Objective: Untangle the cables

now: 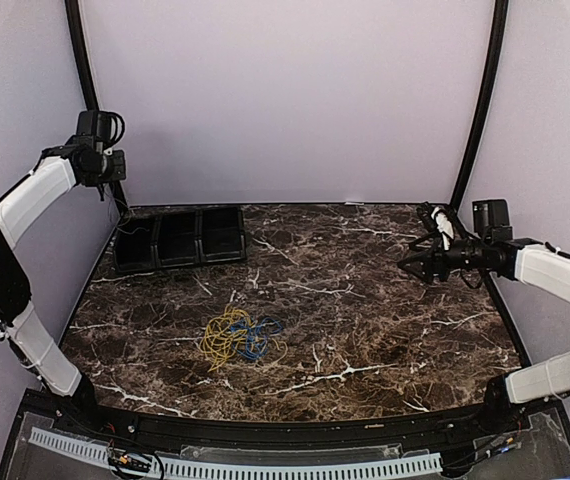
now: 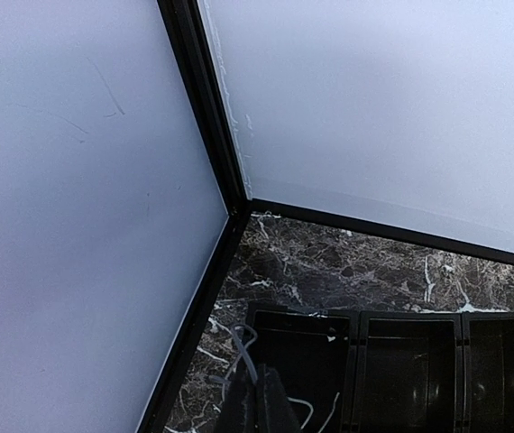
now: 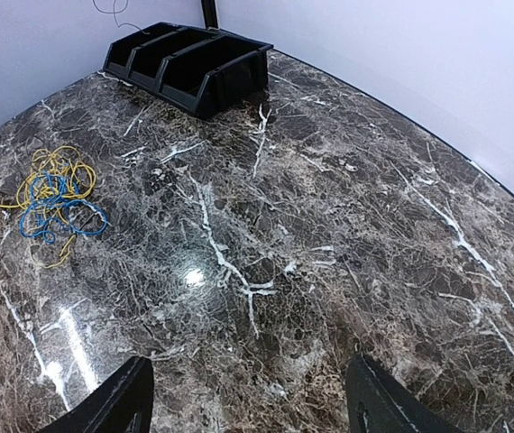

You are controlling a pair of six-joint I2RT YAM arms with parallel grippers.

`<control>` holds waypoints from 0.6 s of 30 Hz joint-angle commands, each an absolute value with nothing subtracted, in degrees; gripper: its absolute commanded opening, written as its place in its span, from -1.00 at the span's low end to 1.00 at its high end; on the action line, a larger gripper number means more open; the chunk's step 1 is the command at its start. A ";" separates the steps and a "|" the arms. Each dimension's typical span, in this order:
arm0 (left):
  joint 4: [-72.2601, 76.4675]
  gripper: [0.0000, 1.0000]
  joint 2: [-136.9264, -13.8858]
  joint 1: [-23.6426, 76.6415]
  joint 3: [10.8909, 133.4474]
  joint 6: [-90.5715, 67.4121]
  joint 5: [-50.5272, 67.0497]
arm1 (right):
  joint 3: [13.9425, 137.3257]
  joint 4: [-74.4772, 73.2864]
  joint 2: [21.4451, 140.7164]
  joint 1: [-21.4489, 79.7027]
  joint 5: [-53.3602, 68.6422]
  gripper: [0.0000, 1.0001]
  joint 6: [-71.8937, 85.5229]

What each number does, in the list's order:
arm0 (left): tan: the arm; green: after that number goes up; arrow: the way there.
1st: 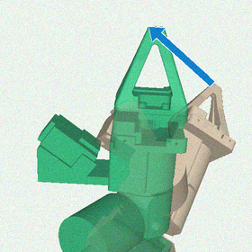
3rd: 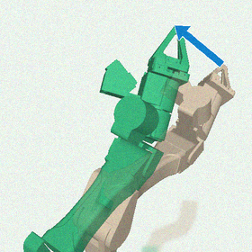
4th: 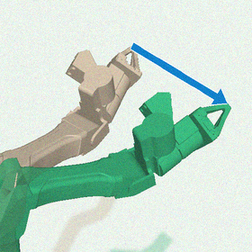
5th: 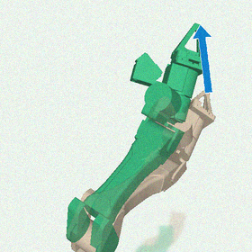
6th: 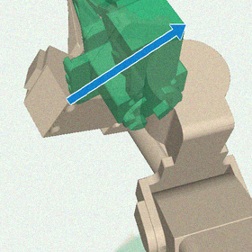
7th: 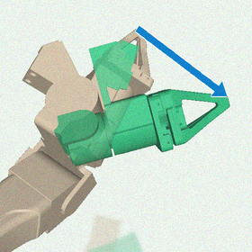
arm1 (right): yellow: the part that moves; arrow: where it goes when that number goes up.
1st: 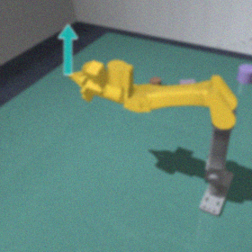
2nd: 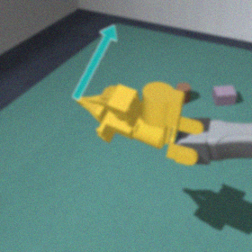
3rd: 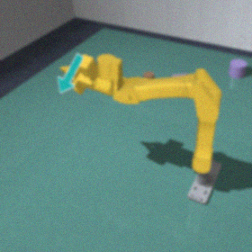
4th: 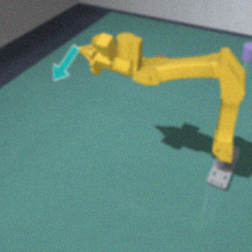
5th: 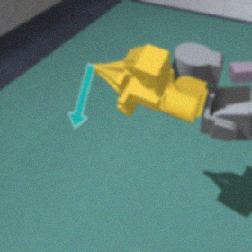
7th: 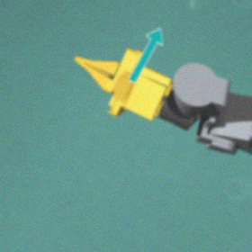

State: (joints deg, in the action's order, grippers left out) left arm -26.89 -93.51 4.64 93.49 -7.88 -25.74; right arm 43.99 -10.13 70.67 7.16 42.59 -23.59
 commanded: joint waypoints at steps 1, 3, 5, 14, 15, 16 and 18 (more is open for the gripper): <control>-25.39 -1.00 -94.08 4.25 91.65 -7.51 -25.21 | 42.99 -7.73 68.63 6.94 42.54 0.49 -24.76; -24.92 -1.00 -94.77 4.24 91.12 -8.30 -23.77 | 42.98 -7.80 68.59 6.96 42.62 0.49 -25.01; -24.40 -1.00 -95.46 4.18 90.68 -8.94 -22.58 | 43.06 -8.02 68.64 6.95 42.63 0.49 -25.20; -18.75 -1.00 -98.92 4.13 86.07 -7.99 -18.61 | 42.72 -8.02 67.69 6.94 42.30 0.49 -25.84; -17.61 -1.00 -99.12 4.18 85.26 -8.08 -18.18 | 42.67 -8.10 67.59 6.94 42.28 0.49 -25.85; -17.07 -1.00 -99.55 4.14 84.95 -8.30 -16.76 | 42.63 -8.15 67.59 6.90 42.20 0.49 -25.92; -15.93 -1.00 -100.10 4.18 84.04 -9.17 -14.19 | 42.63 -8.10 67.47 6.94 42.19 0.49 -25.93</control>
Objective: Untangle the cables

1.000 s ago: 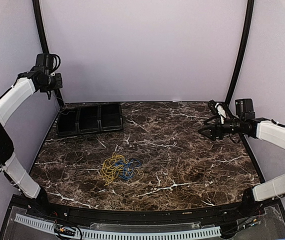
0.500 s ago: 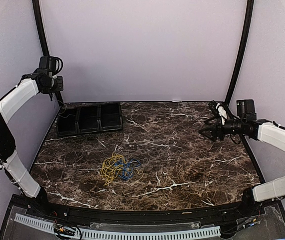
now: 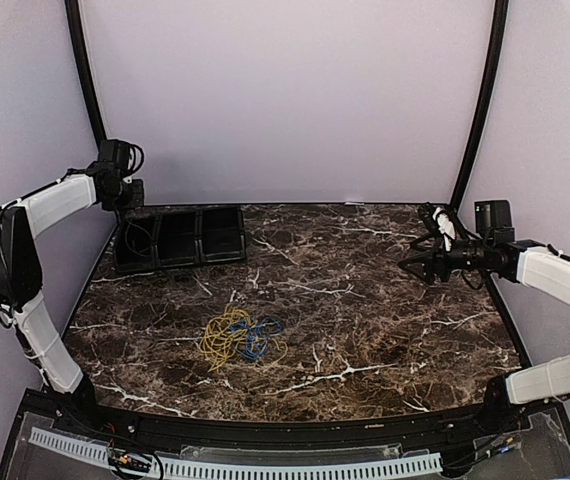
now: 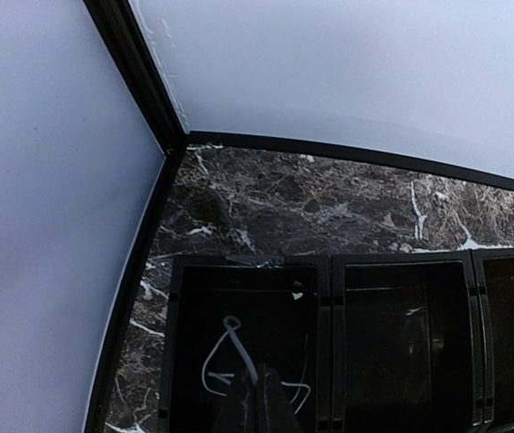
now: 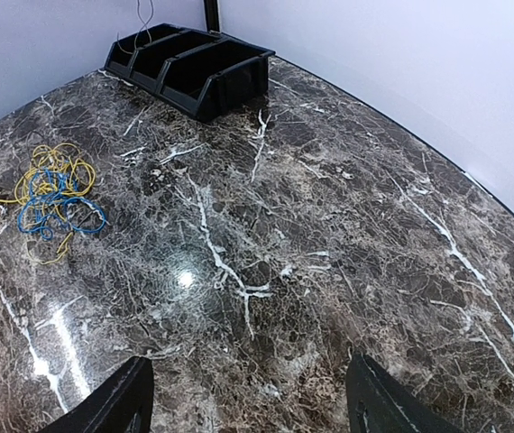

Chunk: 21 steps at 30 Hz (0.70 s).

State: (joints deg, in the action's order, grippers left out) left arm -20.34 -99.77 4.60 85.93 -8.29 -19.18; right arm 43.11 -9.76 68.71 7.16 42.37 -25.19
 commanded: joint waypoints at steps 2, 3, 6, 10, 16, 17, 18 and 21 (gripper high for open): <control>-15.09 -1.00 -100.45 4.14 83.31 -9.90 -11.77 | 42.54 -8.15 67.30 6.92 42.19 0.49 -26.08; -14.84 -1.00 -100.50 4.13 82.64 -10.05 -11.16 | 42.50 -8.25 67.25 6.94 42.19 0.49 -26.10; -13.42 -1.00 -100.55 4.10 80.67 -9.75 -10.02 | 42.30 -8.16 67.01 6.93 42.34 0.50 -26.48; -13.17 -1.00 -101.07 2.25 79.32 -9.70 -9.60 | 42.31 -8.27 67.58 6.94 42.65 0.50 -26.78; -15.57 -1.00 -102.46 0.20 79.03 -12.51 -4.71 | 42.55 -8.91 68.22 6.93 43.11 0.50 -27.29; -16.44 -1.00 -103.18 0.18 79.11 -13.26 -3.86 | 42.50 -8.96 68.19 6.92 43.15 0.50 -27.39; -16.83 -1.00 -103.62 0.18 79.17 -13.62 -3.51 | 42.46 -8.96 68.22 6.94 43.08 0.50 -27.54; -18.64 -1.00 -106.47 0.18 80.05 -15.05 -2.22 | 42.69 -9.26 68.49 6.93 42.96 0.50 -27.82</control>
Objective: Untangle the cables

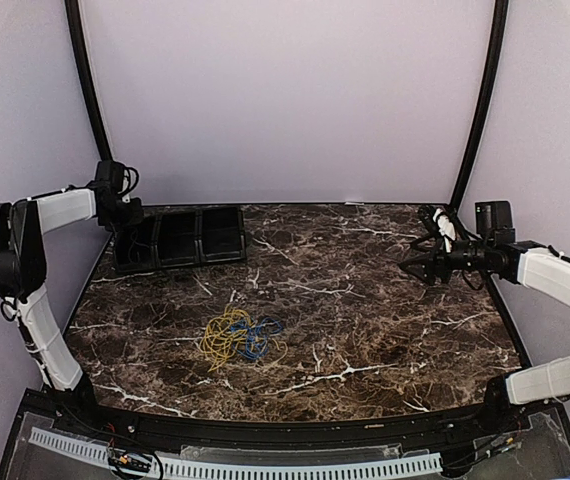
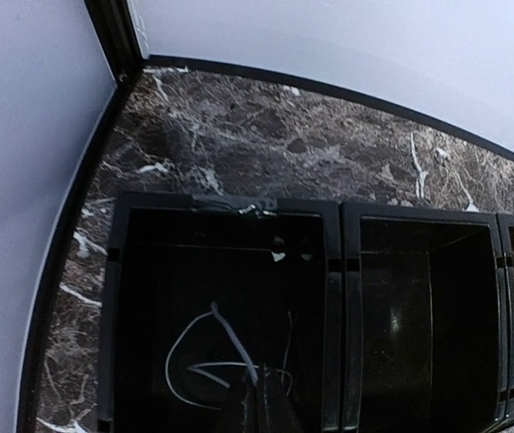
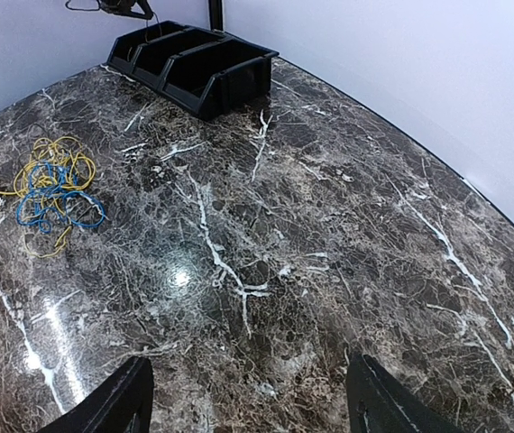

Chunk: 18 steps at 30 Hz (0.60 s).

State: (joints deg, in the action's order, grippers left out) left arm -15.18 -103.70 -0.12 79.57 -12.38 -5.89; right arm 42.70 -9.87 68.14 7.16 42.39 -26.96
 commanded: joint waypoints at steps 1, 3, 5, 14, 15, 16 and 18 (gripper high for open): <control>-19.16 -1.00 -107.15 0.18 80.46 -15.35 -2.12 | 42.78 -9.44 68.60 6.93 43.02 0.50 -27.86; -20.42 -1.00 -109.00 0.18 81.60 -15.94 -1.80 | 42.81 -9.59 68.72 6.94 43.21 0.49 -27.95; -21.01 -1.00 -110.30 0.18 82.09 -16.37 -1.61 | 42.87 -9.70 68.73 6.94 43.39 0.50 -27.95; -23.31 -1.00 -111.26 0.18 83.17 -16.92 -3.60 | 42.80 -9.85 68.75 6.94 43.31 0.50 -28.39; -23.70 -0.99 -111.05 0.18 83.42 -17.06 -3.54 | 42.85 -9.91 68.85 6.90 43.33 0.50 -28.39; -24.51 -0.84 -110.98 0.18 83.89 -17.19 -3.53 | 42.87 -9.96 68.92 6.92 43.33 0.50 -28.51; -25.59 -0.55 -110.24 0.18 84.42 -17.60 -3.97 | 42.89 -10.10 69.08 6.90 43.33 0.50 -28.61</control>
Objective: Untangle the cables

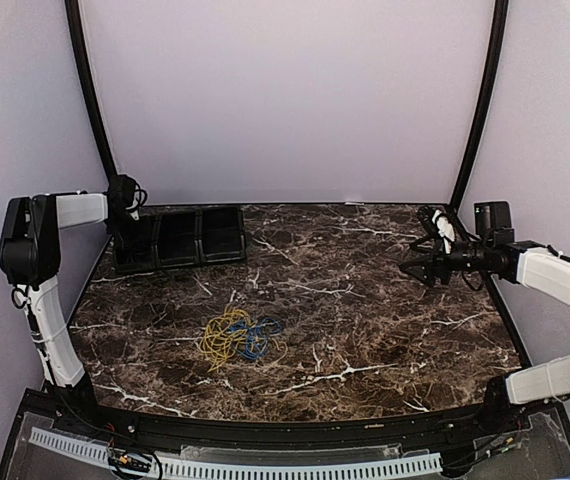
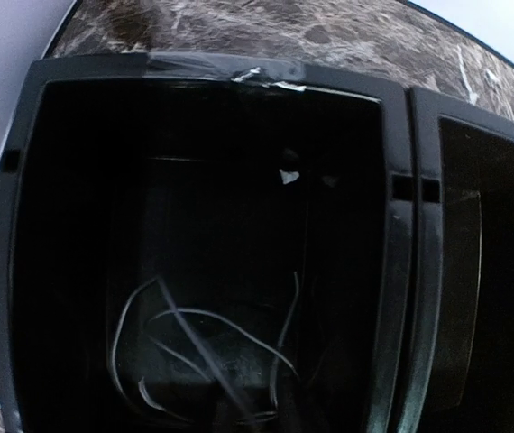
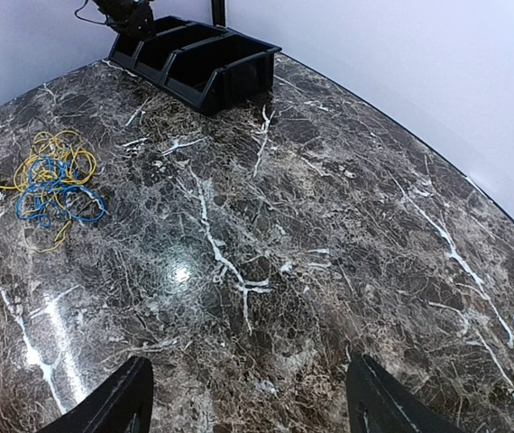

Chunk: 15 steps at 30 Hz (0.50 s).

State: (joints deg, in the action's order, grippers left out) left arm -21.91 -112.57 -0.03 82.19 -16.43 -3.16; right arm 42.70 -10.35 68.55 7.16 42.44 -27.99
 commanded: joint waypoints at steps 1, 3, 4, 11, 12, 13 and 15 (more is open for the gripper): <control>-26.15 -0.41 -109.54 0.18 84.59 -18.09 -4.86 | 42.93 -10.13 69.03 6.94 43.26 0.49 -28.57; -26.93 -0.31 -107.88 0.18 84.48 -18.62 -6.39 | 43.04 -10.30 69.25 6.90 43.00 0.50 -28.61; -27.09 -0.29 -107.20 0.18 84.29 -18.80 -6.71 | 43.13 -10.36 69.21 6.94 42.91 0.50 -28.65; -27.66 -0.15 -99.02 0.18 80.99 -18.71 -6.39 | 43.22 -10.39 69.41 6.94 42.89 0.49 -28.82; -27.85 -0.14 -97.53 0.18 80.75 -18.48 -6.48 | 43.28 -10.53 69.47 6.94 42.89 0.50 -28.90; -28.36 -0.12 -96.84 0.18 80.44 -18.42 -6.58 | 43.32 -10.61 69.64 6.94 42.89 0.50 -28.98; -29.66 -0.09 -95.08 0.18 80.32 -18.30 -7.04 | 43.33 -10.68 69.75 6.94 42.97 0.50 -29.01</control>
State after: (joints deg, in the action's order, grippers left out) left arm -26.50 -100.38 -0.03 81.56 -18.44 -5.80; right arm 42.70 -10.66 69.14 7.16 42.41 -28.45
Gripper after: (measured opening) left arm 0.443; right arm 0.749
